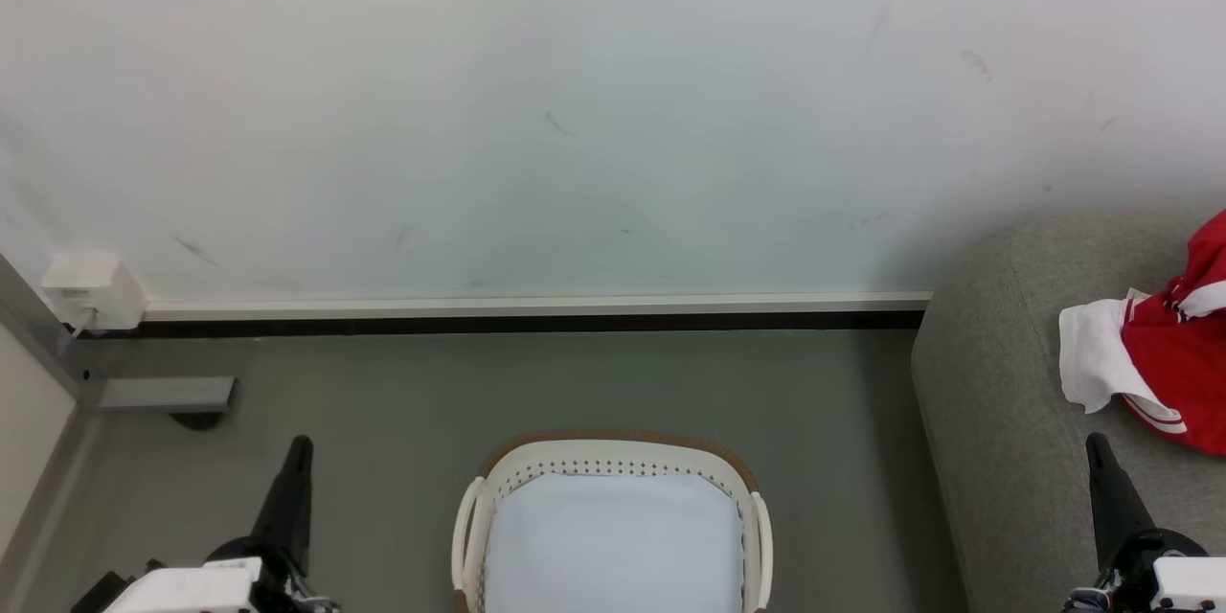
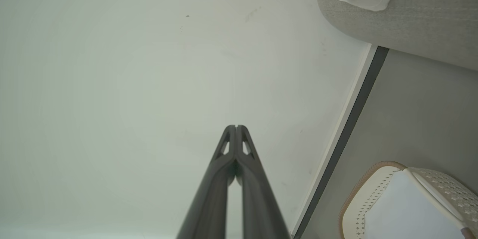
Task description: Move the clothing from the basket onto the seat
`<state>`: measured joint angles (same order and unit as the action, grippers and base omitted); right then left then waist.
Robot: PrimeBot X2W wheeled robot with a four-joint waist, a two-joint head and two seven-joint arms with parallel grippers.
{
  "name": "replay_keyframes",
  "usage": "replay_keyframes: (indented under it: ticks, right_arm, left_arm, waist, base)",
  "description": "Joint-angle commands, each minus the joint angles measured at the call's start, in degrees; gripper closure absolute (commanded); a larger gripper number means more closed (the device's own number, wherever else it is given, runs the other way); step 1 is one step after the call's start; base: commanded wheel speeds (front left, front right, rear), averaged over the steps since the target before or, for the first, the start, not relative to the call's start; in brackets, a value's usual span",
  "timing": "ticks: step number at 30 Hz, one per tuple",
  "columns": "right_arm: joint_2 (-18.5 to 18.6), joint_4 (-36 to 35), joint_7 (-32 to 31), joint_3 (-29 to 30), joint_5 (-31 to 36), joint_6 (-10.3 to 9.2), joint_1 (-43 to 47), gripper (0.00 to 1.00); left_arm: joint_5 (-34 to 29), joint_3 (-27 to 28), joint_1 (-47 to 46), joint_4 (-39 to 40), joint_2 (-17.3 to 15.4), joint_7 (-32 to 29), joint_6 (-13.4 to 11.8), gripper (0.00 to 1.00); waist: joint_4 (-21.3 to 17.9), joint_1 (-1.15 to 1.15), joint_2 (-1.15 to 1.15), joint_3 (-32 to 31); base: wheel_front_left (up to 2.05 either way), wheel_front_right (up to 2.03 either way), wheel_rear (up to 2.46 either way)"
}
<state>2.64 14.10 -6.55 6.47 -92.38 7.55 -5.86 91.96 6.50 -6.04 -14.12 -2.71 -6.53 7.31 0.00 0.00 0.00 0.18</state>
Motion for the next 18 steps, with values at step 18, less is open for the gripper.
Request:
replay_keyframes:
  ticks: [18]
  right_arm:
    - [0.45, -0.24, -0.16, 0.20, -0.08, -0.13, -0.69, 1.00]
  left_arm:
    - [0.83, 0.10, -0.46, 0.17, -0.31, -0.22, 0.33, 1.00]
  waist:
    - [0.00, 0.00, 0.00, 0.00]
  base:
    - [0.00, 0.00, 0.00]
